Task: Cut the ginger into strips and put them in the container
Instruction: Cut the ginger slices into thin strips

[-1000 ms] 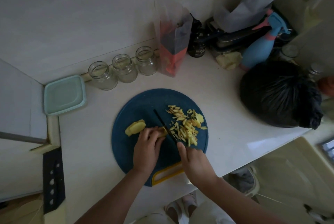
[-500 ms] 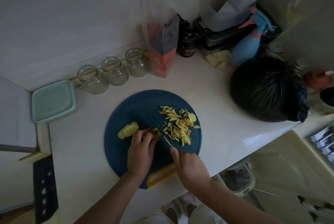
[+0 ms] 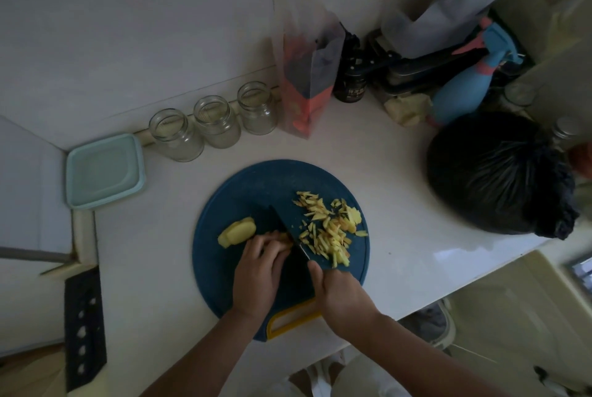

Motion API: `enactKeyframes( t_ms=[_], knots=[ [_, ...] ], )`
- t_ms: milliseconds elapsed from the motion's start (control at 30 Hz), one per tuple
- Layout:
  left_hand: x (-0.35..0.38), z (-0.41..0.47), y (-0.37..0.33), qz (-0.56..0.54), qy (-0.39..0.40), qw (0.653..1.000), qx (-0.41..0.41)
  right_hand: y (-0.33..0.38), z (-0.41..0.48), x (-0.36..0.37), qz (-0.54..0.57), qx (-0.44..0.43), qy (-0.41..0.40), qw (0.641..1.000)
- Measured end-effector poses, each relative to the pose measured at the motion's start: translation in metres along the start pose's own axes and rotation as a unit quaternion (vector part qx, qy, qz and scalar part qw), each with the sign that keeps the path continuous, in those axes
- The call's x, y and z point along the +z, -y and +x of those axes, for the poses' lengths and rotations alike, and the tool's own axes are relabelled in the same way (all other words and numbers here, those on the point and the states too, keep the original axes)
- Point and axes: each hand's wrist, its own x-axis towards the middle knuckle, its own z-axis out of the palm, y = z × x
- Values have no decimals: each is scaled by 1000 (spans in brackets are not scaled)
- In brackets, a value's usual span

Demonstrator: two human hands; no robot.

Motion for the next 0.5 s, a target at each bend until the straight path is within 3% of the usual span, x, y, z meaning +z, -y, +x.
enactKeyframes(
  t_ms=[167,367,500],
  knots=[
    [-1,-1,0,7,-1,1000,-4,15,17,5,1,-5,-23,1000],
    [-1,-1,-1,-4,-7,1000,-7,1,15,-4,144,29,-29,989],
    [0,-1,0,-3,-9,1000,-16,-7,-1,-8,108,-11,-27,994]
  ],
)
